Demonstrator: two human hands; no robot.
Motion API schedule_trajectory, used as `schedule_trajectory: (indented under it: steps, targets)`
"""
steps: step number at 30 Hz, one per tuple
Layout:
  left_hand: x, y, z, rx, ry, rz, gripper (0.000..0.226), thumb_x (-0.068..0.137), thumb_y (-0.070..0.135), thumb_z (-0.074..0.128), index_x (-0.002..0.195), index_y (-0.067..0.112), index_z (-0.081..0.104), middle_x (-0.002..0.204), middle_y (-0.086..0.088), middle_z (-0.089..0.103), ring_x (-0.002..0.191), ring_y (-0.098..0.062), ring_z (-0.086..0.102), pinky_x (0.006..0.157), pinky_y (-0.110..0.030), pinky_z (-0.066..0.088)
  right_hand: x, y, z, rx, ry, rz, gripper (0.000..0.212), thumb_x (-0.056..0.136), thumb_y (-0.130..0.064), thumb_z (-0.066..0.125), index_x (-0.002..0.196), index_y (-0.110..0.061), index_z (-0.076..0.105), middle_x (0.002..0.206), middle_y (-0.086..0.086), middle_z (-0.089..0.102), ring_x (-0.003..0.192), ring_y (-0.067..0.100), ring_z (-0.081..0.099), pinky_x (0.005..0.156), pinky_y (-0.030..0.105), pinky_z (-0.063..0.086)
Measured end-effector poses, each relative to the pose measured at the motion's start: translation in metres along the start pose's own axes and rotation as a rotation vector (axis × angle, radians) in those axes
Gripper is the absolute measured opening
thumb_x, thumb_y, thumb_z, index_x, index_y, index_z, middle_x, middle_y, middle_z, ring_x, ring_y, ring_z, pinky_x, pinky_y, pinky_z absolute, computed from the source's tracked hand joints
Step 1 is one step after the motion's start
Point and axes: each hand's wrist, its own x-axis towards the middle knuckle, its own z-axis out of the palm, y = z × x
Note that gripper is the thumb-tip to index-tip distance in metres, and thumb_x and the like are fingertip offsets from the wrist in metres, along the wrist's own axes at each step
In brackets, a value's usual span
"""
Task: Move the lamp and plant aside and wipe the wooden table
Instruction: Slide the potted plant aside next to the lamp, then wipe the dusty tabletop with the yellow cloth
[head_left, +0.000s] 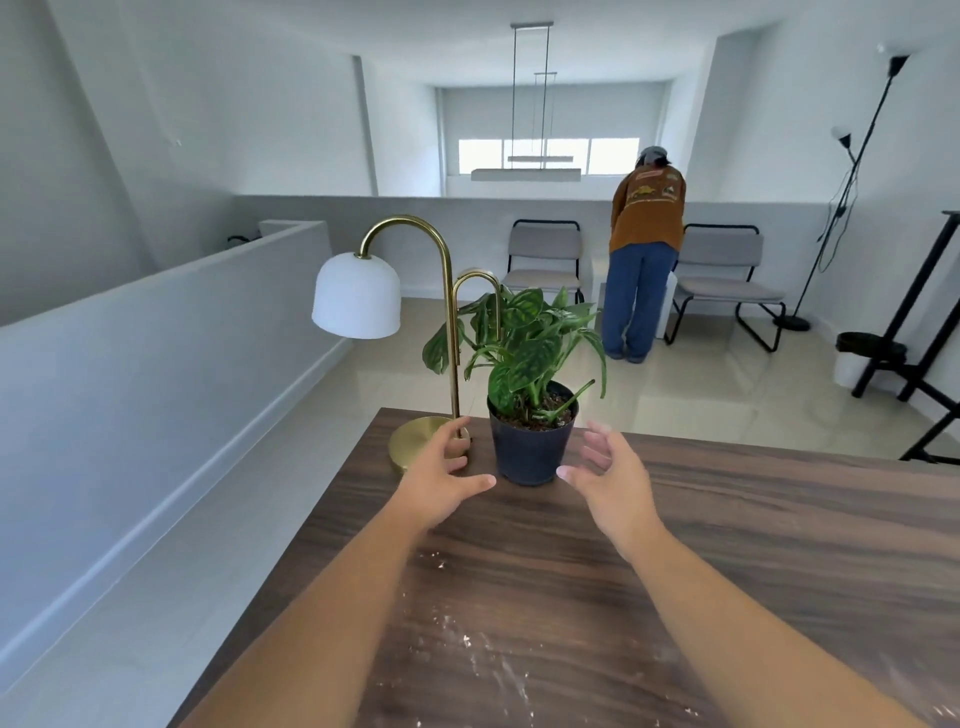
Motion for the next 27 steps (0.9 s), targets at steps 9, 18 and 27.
schedule_trajectory:
  steps: [9, 18, 27]
  targets:
    - [-0.163, -0.019, -0.089, 0.423, 0.143, 0.015, 0.036, 0.074, 0.027, 0.077, 0.101, 0.042, 0.06, 0.101, 0.017, 0.063, 0.09, 0.007, 0.056, 0.08, -0.012, 0.042, -0.149, -0.025, 0.039, -0.184, -0.332, -0.192, 0.02, 0.08, -0.007, 0.071, 0.087, -0.026, 0.068, 0.094, -0.007, 0.07, 0.088, 0.004, 0.064, 0.08, 0.011, 0.049]
    - [-0.28, -0.064, -0.135, 0.728, 0.096, -0.017, 0.028, 0.076, 0.043, 0.07, 0.102, 0.035, 0.065, 0.101, 0.016, 0.057, 0.099, -0.005, 0.053, 0.089, -0.024, 0.043, -0.245, -0.028, 0.099, -0.739, -0.795, -0.476, 0.047, 0.081, -0.05, 0.064, 0.118, -0.019, 0.063, 0.114, -0.001, 0.06, 0.104, 0.013, 0.056, 0.092, 0.031, 0.046]
    - [-0.297, -0.055, -0.136, 0.69, -0.042, -0.036, 0.016, 0.079, 0.036, 0.071, 0.084, 0.026, 0.059, 0.094, 0.007, 0.055, 0.089, -0.01, 0.051, 0.08, -0.026, 0.043, -0.258, -0.033, 0.104, -1.012, -0.869, -0.394, 0.043, 0.081, -0.04, 0.068, 0.101, -0.002, 0.065, 0.091, 0.008, 0.053, 0.093, 0.028, 0.059, 0.074, 0.032, 0.043]
